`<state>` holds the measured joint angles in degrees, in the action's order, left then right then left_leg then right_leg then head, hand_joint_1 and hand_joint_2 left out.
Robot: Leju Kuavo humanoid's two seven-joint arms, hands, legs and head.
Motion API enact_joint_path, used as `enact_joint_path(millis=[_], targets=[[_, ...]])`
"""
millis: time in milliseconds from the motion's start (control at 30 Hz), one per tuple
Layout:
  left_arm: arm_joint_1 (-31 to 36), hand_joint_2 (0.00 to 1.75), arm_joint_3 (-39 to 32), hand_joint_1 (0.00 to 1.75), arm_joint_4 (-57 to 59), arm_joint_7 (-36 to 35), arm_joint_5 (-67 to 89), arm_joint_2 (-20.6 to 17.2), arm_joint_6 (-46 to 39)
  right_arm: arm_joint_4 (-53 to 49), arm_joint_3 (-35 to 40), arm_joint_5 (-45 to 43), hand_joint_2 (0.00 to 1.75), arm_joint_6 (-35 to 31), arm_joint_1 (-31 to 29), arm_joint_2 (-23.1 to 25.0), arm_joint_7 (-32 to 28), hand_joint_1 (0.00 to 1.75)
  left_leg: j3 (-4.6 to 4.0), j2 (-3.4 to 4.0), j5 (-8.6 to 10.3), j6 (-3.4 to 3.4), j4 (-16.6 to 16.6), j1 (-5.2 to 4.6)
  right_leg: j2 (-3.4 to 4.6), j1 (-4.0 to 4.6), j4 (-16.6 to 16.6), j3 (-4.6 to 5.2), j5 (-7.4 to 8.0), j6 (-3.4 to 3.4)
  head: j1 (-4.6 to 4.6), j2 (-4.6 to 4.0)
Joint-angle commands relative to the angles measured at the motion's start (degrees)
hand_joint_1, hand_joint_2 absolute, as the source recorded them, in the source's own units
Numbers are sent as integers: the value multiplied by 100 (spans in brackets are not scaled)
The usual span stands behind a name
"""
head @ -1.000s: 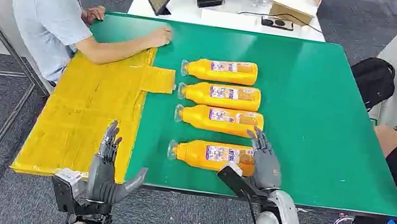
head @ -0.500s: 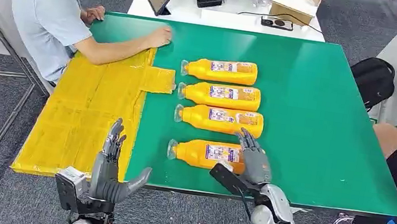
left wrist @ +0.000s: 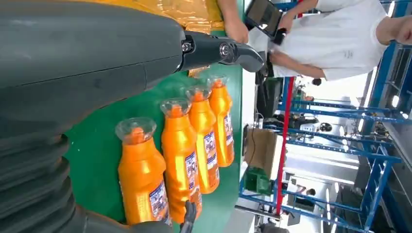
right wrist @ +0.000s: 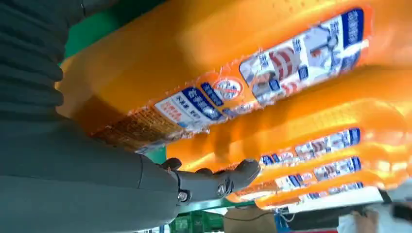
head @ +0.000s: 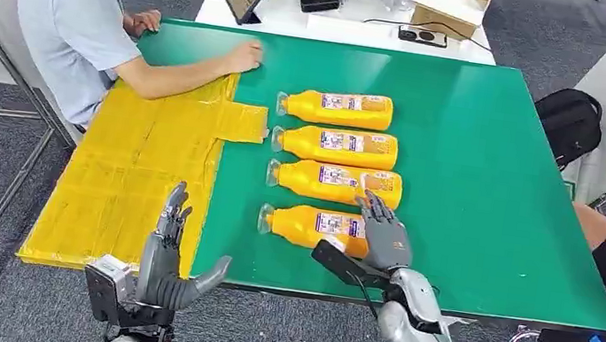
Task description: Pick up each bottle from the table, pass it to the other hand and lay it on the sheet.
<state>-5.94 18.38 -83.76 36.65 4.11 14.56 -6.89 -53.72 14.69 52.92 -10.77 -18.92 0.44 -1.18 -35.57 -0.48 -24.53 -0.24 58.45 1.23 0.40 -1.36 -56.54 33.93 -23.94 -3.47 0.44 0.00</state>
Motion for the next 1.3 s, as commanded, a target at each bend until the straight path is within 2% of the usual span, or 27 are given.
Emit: enact_joint_path(millis=[33, 267, 467, 500, 533, 567, 700, 767, 867, 933, 1300], targets=[[91, 175, 9, 0, 132, -80, 50, -150, 2, 1208, 442, 52, 175, 387, -600, -116, 234, 0, 27, 12, -3, 7, -8, 1, 5, 5, 10, -23, 3, 17, 0, 0], [86, 175, 7, 0, 132, -80, 50, -150, 2, 1212, 444, 52, 175, 389, -593, -115, 239, 0, 43, 9, 0, 7, -10, 1, -3, 5, 13, -37, 5, 20, 0, 0], [204, 175, 14, 0, 262, -164, 149, -103, 94, 1759, 591, -241, 175, 1047, -901, -171, 340, 3, 49, 6, 1, 7, -8, 1, -5, 5, 12, -44, 6, 19, 0, 0], [230, 175, 18, 0, 291, -165, 154, -102, 102, 1839, 613, -286, 175, 1109, -930, -181, 290, 105, 53, 7, 1, 6, -8, 1, -3, 4, 12, -45, 7, 17, 0, 0], [263, 175, 18, 0, 325, -165, 155, -95, 102, 1966, 651, -354, 175, 1198, -970, -197, 234, 150, 59, 6, 3, 9, -13, 1, -6, 6, 17, -51, 11, 24, 0, 0], [282, 175, 18, 0, 348, -166, 153, -90, 105, 2029, 674, -427, 175, 1243, -978, -198, 164, 173, 64, 10, 4, 8, -12, 2, -6, 6, 17, -52, 13, 27, 2, 0], [316, 175, 35, 0, 402, -165, 143, -103, 117, 2035, 692, -842, 175, 1350, -951, -206, -245, 175, 86, 12, 4, 11, -15, 4, 1, 9, 26, -63, 17, 29, 0, 0], [305, 175, 21, 0, 385, -131, 127, -116, 106, 1811, 758, -1116, 175, 1353, -865, -203, -417, 175, 104, 6, -6, 12, -10, 3, -3, 8, 24, -30, 8, 27, 2, 0], [295, 175, 17, 0, 370, -125, 125, -118, 104, 1724, 793, -1163, 175, 1347, -834, -198, -421, 175, 117, 15, -13, 16, -16, 5, 8, 10, 31, -45, 4, 19, 2, 0], [295, 175, 17, 0, 370, -125, 125, -118, 104, 1724, 793, -1163, 175, 1347, -834, -198, -421, 175, 127, 25, -16, 10, -12, 3, 20, 6, 23, -108, 10, 22, 2, 0], [300, 175, 5, 0, 364, -53, 88, -120, 127, 1398, 951, -1641, 175, 1322, -587, -304, -443, 175, 124, 18, -13, 8, -15, 7, 14, 12, 29, -102, 13, 27, 2, 0]])
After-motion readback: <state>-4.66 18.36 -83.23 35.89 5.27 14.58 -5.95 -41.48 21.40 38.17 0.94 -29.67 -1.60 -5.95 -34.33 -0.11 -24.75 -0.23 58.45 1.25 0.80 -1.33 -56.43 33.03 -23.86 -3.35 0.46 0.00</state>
